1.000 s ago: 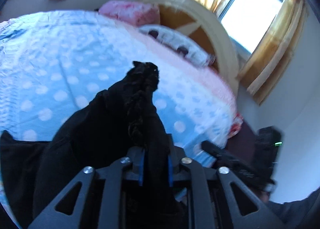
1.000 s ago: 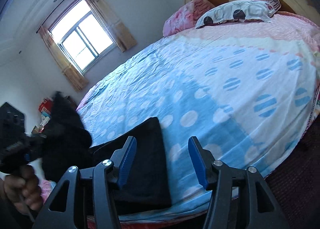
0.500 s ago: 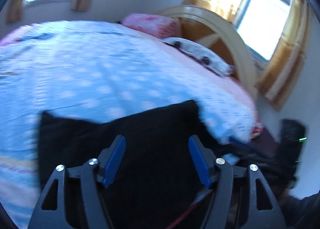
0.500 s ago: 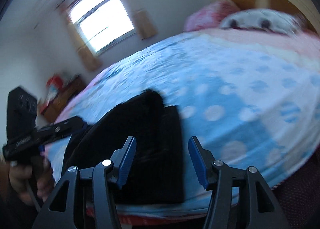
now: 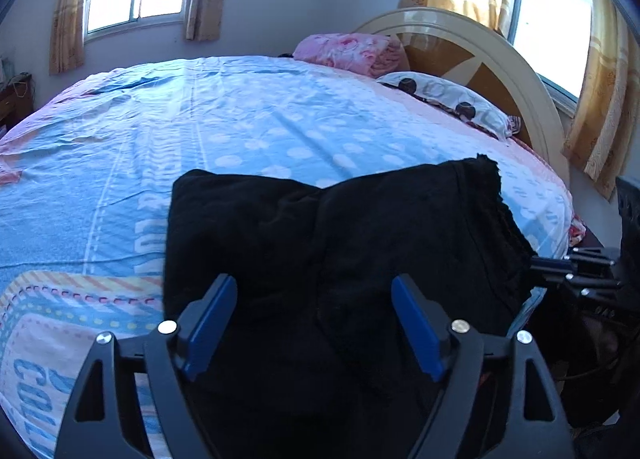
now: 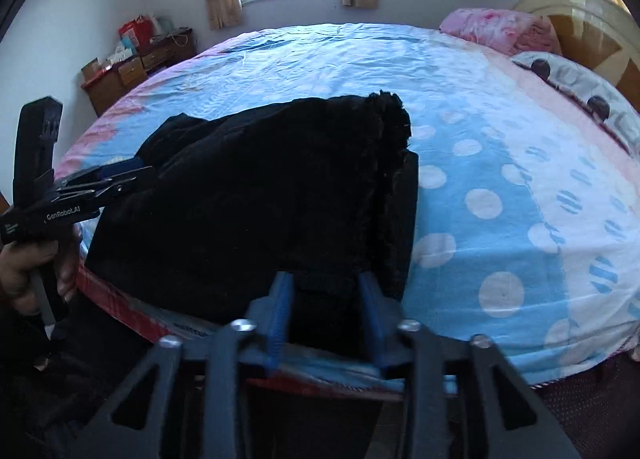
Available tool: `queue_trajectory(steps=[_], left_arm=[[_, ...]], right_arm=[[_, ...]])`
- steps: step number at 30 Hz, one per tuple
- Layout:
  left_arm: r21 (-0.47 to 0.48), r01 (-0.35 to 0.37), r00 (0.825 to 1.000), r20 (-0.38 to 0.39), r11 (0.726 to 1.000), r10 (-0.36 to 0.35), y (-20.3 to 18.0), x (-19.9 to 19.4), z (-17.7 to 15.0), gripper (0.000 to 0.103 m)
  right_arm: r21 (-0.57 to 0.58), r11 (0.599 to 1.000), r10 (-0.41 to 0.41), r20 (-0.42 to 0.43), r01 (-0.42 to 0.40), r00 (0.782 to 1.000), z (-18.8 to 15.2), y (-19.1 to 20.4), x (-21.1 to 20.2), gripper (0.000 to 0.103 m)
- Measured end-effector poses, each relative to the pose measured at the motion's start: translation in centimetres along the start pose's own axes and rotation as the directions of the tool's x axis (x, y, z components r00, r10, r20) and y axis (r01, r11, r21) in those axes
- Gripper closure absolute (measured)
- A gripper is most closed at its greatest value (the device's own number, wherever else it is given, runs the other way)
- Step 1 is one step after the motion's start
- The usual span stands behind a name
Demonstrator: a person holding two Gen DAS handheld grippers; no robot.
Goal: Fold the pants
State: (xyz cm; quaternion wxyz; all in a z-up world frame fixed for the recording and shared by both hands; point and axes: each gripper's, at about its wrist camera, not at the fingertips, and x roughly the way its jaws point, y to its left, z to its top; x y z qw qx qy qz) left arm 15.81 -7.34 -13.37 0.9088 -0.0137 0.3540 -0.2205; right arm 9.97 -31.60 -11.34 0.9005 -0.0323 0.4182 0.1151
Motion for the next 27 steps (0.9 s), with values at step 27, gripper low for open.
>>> queue_trajectory(steps=[27], left_arm=[[0.085,-0.22,0.975,0.056,0.972,0.216,4.8,1.2,4.6,0.001]], right_arm=[[-0.039,0.99,-0.141,-0.138,0.137,0.98,0.7,-1.3,0.4,0.088]])
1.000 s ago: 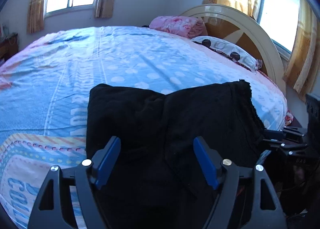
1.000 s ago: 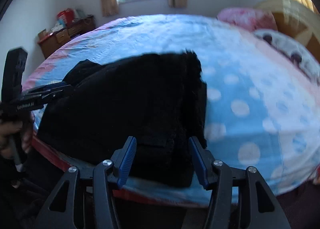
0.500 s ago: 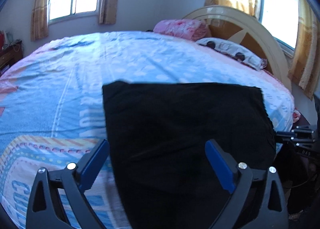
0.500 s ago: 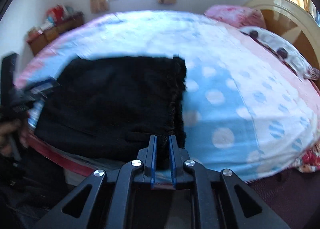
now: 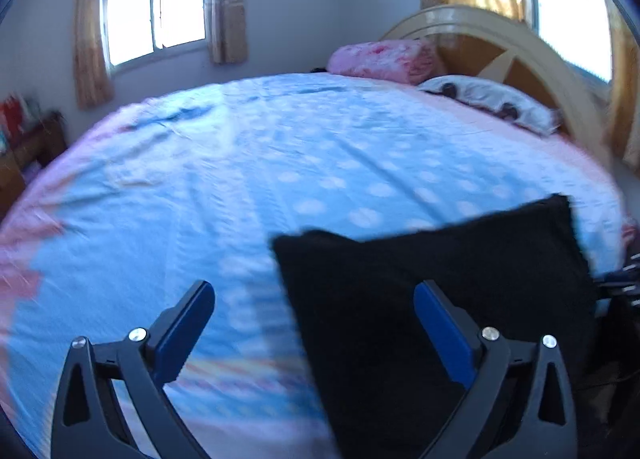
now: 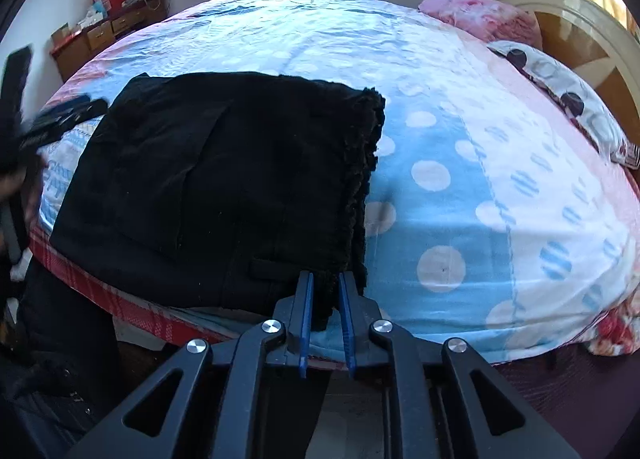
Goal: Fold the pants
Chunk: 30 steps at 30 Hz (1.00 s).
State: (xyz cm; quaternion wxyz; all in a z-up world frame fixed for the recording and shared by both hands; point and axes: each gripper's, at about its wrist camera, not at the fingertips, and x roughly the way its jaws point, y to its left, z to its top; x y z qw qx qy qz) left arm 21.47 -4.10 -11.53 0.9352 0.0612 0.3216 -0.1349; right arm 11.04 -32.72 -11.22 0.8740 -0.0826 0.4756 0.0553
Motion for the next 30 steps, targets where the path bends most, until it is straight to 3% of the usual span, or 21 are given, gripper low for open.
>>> queue_trajectory(steps=[3,5,7,9,11,13,16,18,23,27,30], left_arm=[[0.021,0.004,1.0,-0.001,1.0,-0.004,0.8,1.2,0.9,0.001],[0.04,-0.008,0.999,-0.036,0.999,0.009,1.2,2.5,0.8,0.001],[0.027,-0.006,0.999,-0.052,1.0,0.007,1.7,3.7,0.9,0.001],[0.016,0.001,0.997,-0.075,1.0,0.0,1.9,4.8,1.3,0.0],[0.024,-0.016,0.996,-0.093,1.0,0.018,2.0,6.0,1.5,0.0],[0.025,-0.029,0.991,-0.127,0.999,0.032,2.0,7.2,1.7,0.0],[0.002,-0.016,0.986,-0.165,1.0,0.016,2.3,9.1,1.6,0.0],[-0.004,-0.02,0.984,-0.179,1.0,0.019,2.3,9.7,1.7,0.0],[0.014,-0.043,0.98,-0.196,0.999,0.045,1.9,10.5,2.5,0.0],[-0.015,-0.084,0.991,-0.103,0.996,0.082,2.7,6.0,2.7,0.001],[-0.058,-0.059,0.998,-0.036,0.997,0.057,3.1,1.8,1.8,0.0]], right_arm=[[0.003,0.997,-0.075,0.061,0.075,0.995,1.1,0.5,-1.9,0.081],[0.011,0.997,-0.082,0.103,0.081,0.991,2.2,0.9,-3.0,0.067],[0.025,0.999,-0.026,0.164,0.022,0.986,3.6,1.5,-3.9,0.052],[0.015,0.995,0.093,0.197,-0.098,0.976,5.2,2.6,-3.7,0.047],[0.003,0.98,0.192,0.196,-0.197,0.962,6.9,3.7,-2.1,0.047],[0.012,0.983,0.179,0.181,-0.184,0.967,8.3,4.2,0.2,0.047],[0.119,0.981,0.142,0.089,-0.153,0.986,9.5,2.5,4.2,0.047],[0.174,0.966,0.184,0.052,-0.191,0.982,9.1,0.9,6.3,0.048],[0.209,0.941,0.255,0.079,-0.266,0.964,8.4,-0.1,7.2,0.048],[0.228,0.935,0.254,0.103,-0.271,0.962,8.1,-0.1,6.0,0.047],[0.195,0.958,0.179,0.171,-0.211,0.969,7.4,0.8,2.7,0.047]])
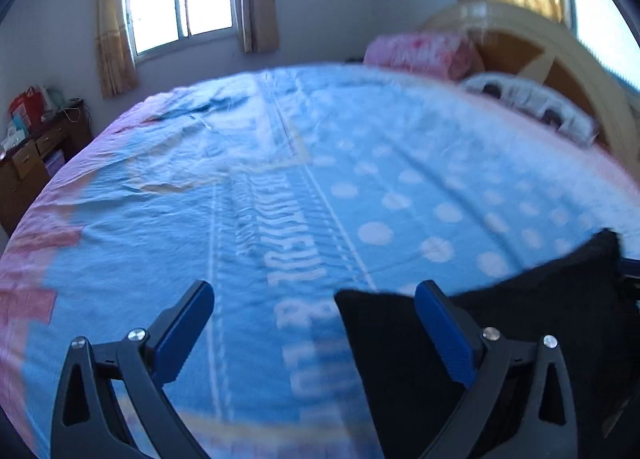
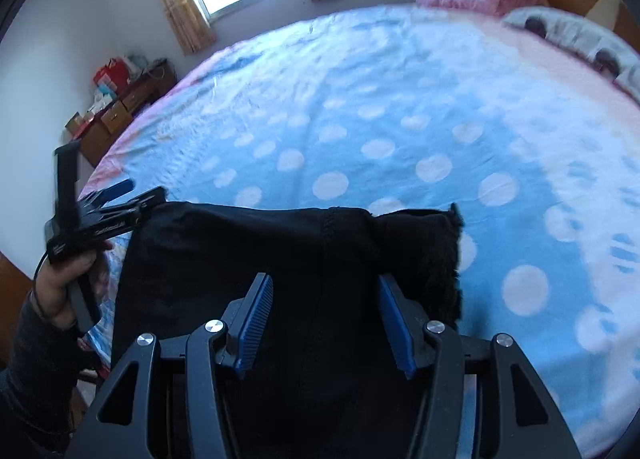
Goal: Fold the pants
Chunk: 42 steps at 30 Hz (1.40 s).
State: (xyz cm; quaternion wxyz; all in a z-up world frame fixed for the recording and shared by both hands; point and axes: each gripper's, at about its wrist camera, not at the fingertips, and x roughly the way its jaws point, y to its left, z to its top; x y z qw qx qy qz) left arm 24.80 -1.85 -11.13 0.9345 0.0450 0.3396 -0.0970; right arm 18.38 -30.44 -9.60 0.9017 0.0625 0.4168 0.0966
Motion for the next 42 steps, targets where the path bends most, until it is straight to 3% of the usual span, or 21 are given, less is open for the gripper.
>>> queue_trajectory(steps=[4,8,11,13,16,19,23,28,31,34,42], left_arm=[[0.0,0.039,0.999,0.002,0.999,-0.039,-1.0,-3.0,-2.2,0.0],[0.022,0.049,0.996,-0.075,0.999,-0.047,-2.8,-1.7,-4.2,0.0],[0.001,0.045,0.991,-0.125,0.999,-0.045,-3.1,0.3,-5.0,0.0],[-0.024,0.061,0.986,-0.151,0.998,-0.064,-3.0,1.3,-5.4,0.0],[-0.053,0.076,0.985,-0.15,0.996,-0.083,-2.8,1.5,-5.5,0.0],[-0.049,0.053,0.988,-0.144,0.997,-0.059,-3.0,0.7,-5.3,0.0],[-0.032,0.032,0.996,-0.084,0.999,-0.034,-3.0,-1.0,-3.9,0.0],[0.0,-0.011,0.995,-0.095,1.0,0.011,-2.9,0.6,-2.1,0.0],[0.003,-0.011,0.993,-0.114,1.0,0.012,-2.7,1.8,-1.9,0.0],[0.001,0.001,0.989,-0.146,1.0,-0.001,-2.5,3.1,-2.0,0.0],[-0.053,0.014,0.986,-0.163,0.999,-0.022,-2.3,3.7,-2.2,0.0]], right_arm=[[-0.068,0.995,0.072,0.055,-0.068,0.996,-1.9,2.5,-2.3,0.046],[-0.147,0.972,0.181,-0.026,-0.183,0.983,-5.1,5.1,-1.2,0.044],[-0.175,0.981,0.079,-0.049,-0.087,0.996,-6.7,5.0,0.5,0.043],[-0.1,0.989,0.106,-0.067,-0.113,0.992,-6.8,3.2,1.6,0.043],[-0.058,0.984,0.163,-0.066,-0.167,0.984,-6.7,1.9,1.8,0.044],[-0.083,0.986,0.137,-0.076,-0.144,0.988,-6.4,2.7,1.1,0.043],[-0.053,0.979,0.194,-0.007,-0.194,0.981,-4.2,3.1,-0.9,0.043],[-0.036,0.99,0.139,0.047,-0.138,0.989,-0.7,2.8,-0.1,0.043],[0.025,0.996,0.09,0.008,-0.09,0.996,0.9,1.1,2.4,0.043],[0.086,0.991,0.105,-0.06,-0.1,0.993,1.1,-0.3,4.3,0.043],[0.103,0.981,0.169,-0.035,-0.165,0.985,0.2,-2.0,4.2,0.043]])
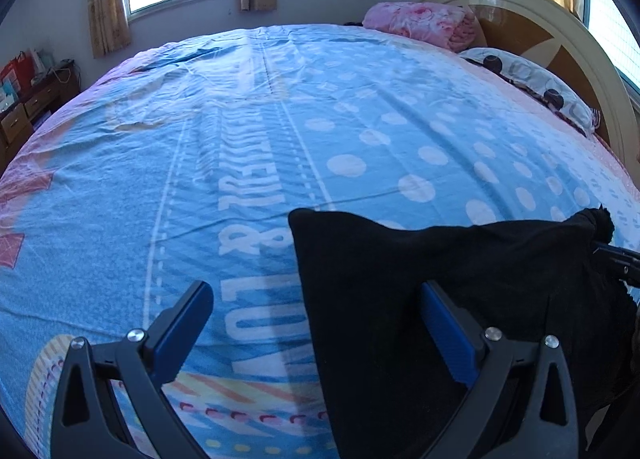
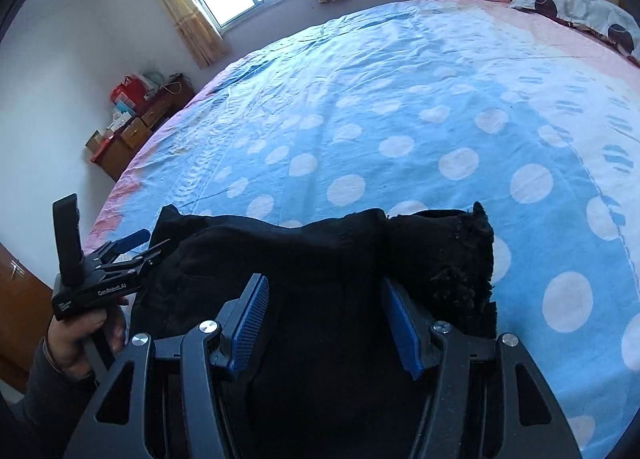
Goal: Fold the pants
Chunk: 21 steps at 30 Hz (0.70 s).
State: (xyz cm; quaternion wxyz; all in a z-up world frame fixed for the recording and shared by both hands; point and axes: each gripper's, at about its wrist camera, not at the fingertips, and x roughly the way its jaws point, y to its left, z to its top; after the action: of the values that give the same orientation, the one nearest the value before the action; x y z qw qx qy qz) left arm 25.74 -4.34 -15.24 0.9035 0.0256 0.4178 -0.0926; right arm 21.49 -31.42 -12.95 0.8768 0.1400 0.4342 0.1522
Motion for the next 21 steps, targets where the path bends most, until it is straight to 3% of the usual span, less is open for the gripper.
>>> queue_trajectory(steps=[6,10,16,18,21], left_arm=[[-0.001,0.003,0.999,0.044,1.0,-0.003,0.1,-4.1,-1.7,0.0],[0.008,-0.005,0.999,0.048,1.0,0.004,0.2,-6.7,-5.1,0.0],[0.045,0.0,1.0,-0.003,0.999,0.0,-1.0,-7.3,-10.1,0.0],[0.048,-0.012,1.0,-0.005,0.999,0.012,-1.2,-7.1,-10.7,0.0],[0.038,-0.008,1.0,-0.015,0.999,0.008,-1.1,-6.4,-10.8,0.0]], right_arm=[[-0.074,0.992,-0.101,-0.005,0.1,0.995,0.1,2.4,-1.4,0.043],[-0.17,0.985,-0.041,-0.008,0.039,0.999,1.0,5.7,-1.7,0.043],[-0.259,0.963,0.058,-0.068,-0.074,0.996,3.5,10.8,2.4,0.043],[-0.247,0.951,0.153,-0.142,-0.185,0.978,4.6,12.7,4.6,0.043],[-0.129,0.915,0.337,-0.275,-0.382,0.9,5.8,14.5,8.1,0.043]])
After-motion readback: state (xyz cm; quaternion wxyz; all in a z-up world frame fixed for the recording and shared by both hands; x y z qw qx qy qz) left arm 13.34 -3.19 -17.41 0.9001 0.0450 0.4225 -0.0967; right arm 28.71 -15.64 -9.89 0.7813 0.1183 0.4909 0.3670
